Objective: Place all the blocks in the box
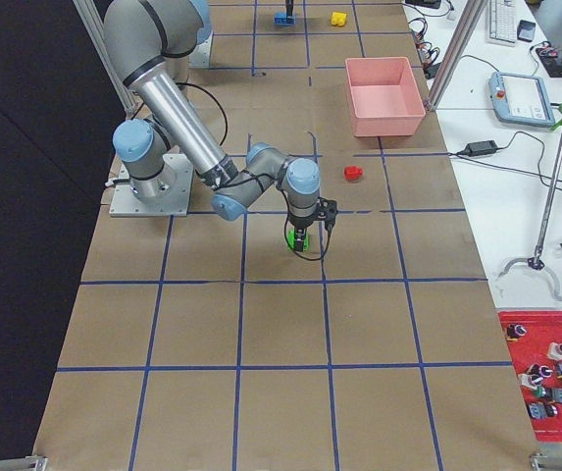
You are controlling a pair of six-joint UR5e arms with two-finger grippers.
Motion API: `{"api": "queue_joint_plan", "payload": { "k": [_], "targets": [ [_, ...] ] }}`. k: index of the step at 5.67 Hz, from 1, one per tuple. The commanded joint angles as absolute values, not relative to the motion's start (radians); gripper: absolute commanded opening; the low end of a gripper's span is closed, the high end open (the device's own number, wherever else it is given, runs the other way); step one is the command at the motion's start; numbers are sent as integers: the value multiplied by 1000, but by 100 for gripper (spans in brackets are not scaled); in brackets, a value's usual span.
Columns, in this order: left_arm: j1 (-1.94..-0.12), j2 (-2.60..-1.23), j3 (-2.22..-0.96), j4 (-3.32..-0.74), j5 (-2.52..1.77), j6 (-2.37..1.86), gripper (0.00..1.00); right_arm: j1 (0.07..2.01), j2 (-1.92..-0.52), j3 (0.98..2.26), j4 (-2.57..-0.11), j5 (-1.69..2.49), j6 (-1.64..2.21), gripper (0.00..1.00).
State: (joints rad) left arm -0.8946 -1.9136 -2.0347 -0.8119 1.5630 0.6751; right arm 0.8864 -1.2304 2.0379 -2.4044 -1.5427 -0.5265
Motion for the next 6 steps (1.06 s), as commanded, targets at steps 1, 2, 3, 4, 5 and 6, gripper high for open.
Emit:
{"api": "queue_joint_plan", "payload": {
  "k": [1, 2, 3, 4, 5, 6],
  "targets": [
    [-894, -1916, -2028, -813, 1566, 672, 41, 882, -1220, 2049, -2401, -1557, -528, 93],
    [-894, -1916, -2026, -813, 1566, 672, 27, 871, -1223, 2057, -2395, -1571, -532, 93],
    [-899, -1904, -2023, -813, 1566, 669, 21, 870, -1227, 2056, -2393, -1571, -535, 87],
    [-914, -1872, -1991, -830, 1566, 658, 16, 870, -1227, 2052, -2360, -1574, -535, 53],
    [-937, -1826, -1911, -927, 1566, 658, 14, 870, -1229, 2046, -2344, -1572, -534, 31],
    [-984, -1777, -1752, -1166, 1569, 649, 14, 870, -1235, 2039, -2324, -1571, -532, 18]
  ]
}}
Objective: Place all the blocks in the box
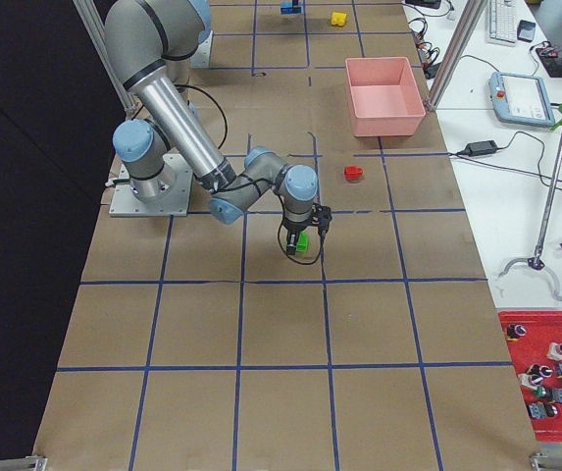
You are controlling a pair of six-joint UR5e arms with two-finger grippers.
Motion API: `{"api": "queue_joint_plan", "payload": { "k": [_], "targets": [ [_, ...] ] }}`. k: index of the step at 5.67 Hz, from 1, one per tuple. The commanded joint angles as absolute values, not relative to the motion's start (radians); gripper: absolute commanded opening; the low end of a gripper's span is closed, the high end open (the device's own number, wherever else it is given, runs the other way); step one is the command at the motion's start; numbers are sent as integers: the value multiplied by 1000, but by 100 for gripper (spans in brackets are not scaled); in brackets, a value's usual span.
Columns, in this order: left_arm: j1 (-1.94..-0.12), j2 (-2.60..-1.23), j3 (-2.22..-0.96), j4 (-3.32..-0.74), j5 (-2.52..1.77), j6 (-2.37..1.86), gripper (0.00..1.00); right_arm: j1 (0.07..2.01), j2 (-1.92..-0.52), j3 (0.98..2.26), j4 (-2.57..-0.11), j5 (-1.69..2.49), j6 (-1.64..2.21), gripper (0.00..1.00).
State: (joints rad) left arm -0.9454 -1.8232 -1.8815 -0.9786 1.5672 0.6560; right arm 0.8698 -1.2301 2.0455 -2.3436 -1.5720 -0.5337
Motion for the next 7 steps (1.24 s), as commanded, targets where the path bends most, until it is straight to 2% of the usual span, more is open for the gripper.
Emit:
{"api": "queue_joint_plan", "payload": {
  "k": [1, 2, 3, 5, 7],
  "targets": [
    [-1035, -1782, -1568, -1394, 1569, 603, 14, 877, -1277, 1993, -2216, -1572, -526, 14],
    [-1111, -1811, -1442, -1470, 1560, 501, 14, 884, -1328, 1938, -2104, -1572, -523, 13],
    [-1262, -1868, -1337, -1463, 1566, 406, 14, 884, -1334, 1922, -2083, -1571, -523, 13],
    [-1502, -2054, -1046, -1480, 1587, 182, 14, 888, -1342, 1901, -2076, -1568, -518, 5],
    [-1657, -2262, -848, -1477, 1595, -40, 14, 954, -1345, 1747, -2024, -1557, -534, 3]
  ]
}}
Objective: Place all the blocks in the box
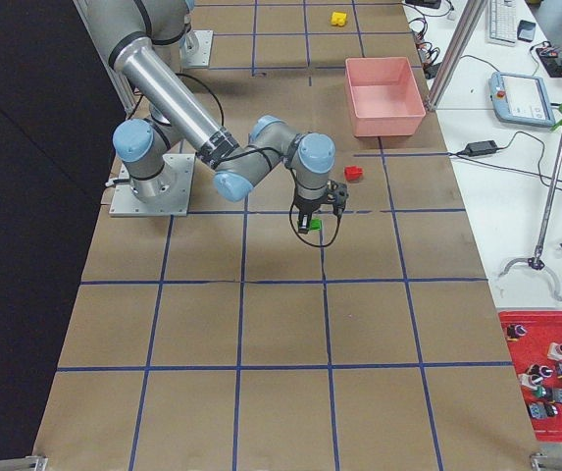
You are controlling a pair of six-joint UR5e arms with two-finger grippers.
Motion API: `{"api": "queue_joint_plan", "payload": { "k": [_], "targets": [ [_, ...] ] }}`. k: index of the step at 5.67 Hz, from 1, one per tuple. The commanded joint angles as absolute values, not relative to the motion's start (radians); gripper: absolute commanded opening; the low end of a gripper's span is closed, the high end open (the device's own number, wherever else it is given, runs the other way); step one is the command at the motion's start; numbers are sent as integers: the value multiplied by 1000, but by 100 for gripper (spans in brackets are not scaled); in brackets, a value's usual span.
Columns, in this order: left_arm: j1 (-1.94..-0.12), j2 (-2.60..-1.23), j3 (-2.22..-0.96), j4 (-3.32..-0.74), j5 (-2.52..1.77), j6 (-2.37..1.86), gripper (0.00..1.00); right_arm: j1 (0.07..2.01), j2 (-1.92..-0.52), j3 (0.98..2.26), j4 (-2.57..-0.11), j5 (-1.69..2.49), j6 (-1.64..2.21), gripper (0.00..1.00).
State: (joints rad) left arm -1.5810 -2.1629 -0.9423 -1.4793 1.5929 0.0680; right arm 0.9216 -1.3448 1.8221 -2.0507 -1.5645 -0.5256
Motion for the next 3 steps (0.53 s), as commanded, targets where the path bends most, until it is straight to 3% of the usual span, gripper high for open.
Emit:
{"api": "queue_joint_plan", "payload": {
  "k": [1, 3],
  "targets": [
    [-1693, -2323, -797, -1473, 1592, -98, 14, 994, -1338, 1644, -1984, -1534, -537, 2],
    [-1761, -2403, -793, -1442, 1595, -245, 14, 1087, -1315, 1554, -1965, -1310, -592, 2]
  ]
}}
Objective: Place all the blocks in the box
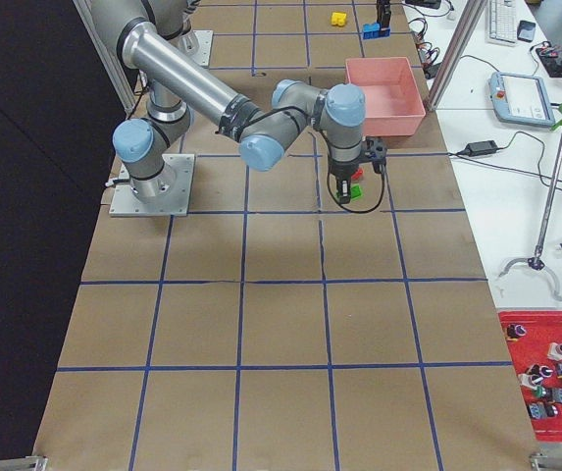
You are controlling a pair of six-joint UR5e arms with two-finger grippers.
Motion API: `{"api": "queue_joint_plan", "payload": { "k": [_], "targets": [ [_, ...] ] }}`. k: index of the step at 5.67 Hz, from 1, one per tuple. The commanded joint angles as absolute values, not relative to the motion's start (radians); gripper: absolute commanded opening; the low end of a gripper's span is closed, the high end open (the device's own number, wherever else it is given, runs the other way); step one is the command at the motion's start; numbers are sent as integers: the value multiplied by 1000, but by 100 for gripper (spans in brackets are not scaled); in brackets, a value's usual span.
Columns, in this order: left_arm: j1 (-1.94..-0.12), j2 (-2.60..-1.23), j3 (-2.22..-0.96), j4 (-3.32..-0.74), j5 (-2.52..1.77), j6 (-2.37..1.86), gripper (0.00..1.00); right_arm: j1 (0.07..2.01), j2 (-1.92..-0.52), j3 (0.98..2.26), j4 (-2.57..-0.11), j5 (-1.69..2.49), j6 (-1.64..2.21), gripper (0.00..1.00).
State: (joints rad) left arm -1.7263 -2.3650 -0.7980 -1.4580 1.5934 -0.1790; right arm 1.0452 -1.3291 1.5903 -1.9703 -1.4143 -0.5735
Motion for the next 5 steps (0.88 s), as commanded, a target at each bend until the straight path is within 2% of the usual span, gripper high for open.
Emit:
{"api": "queue_joint_plan", "payload": {
  "k": [1, 2, 3, 4, 5],
  "targets": [
    [-1784, -2420, -799, -1418, 1588, -370, 43, 1133, -1295, 1549, -1977, -1184, -595, 2],
    [-1807, -2443, -802, -1379, 1595, -435, 79, 1173, -1289, 1548, -1983, -1058, -595, 2],
    [-1806, -2438, -798, -1374, 1583, -455, 99, 1204, -1289, 1546, -1991, -995, -595, 2],
    [-1796, -2416, -792, -1377, 1583, -446, 100, 1227, -1269, 1539, -2003, -968, -595, 2],
    [-1739, -2373, -796, -1391, 1585, -387, 100, 1261, -1225, 1466, -2003, -950, -591, 2]
  ]
}}
